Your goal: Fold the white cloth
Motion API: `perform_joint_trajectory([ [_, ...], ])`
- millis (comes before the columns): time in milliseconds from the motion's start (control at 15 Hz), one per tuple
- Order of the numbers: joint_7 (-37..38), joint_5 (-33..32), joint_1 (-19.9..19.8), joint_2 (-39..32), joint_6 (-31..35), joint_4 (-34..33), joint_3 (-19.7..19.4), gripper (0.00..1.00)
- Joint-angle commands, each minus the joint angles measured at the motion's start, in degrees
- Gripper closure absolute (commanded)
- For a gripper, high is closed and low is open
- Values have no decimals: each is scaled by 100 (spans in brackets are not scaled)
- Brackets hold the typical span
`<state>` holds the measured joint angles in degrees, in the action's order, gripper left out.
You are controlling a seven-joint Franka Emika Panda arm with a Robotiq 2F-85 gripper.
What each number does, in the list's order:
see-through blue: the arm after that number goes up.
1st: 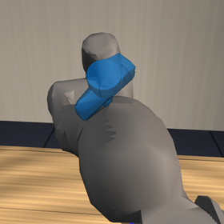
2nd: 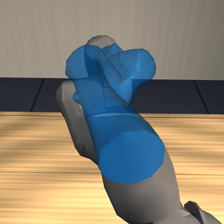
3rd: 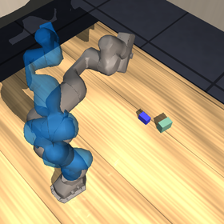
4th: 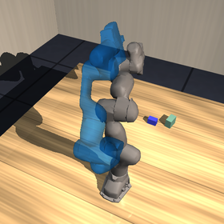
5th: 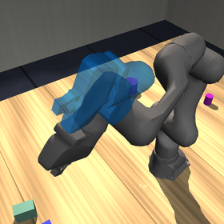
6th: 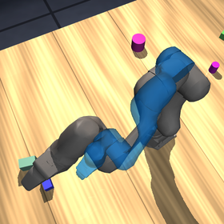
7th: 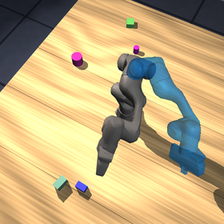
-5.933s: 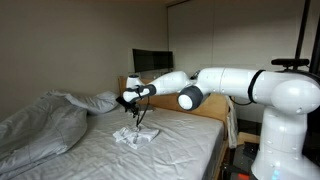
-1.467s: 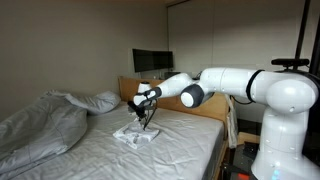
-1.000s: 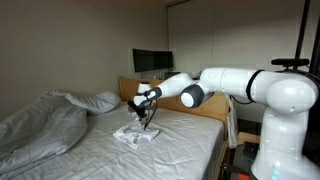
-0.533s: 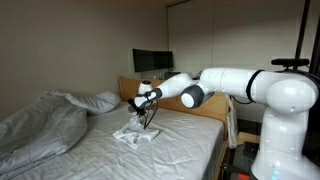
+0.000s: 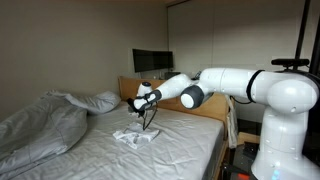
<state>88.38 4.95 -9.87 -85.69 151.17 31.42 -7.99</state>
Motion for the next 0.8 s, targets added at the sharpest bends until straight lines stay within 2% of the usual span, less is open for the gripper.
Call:
perform_joint_trajectory([
  [0,-497,154,38,0,127,32,485,0],
  [267,-1355,731,-19,0,-163,-42,1471,0],
  [733,-1433,1684,-148,13,-1722,-348,2201,0],
])
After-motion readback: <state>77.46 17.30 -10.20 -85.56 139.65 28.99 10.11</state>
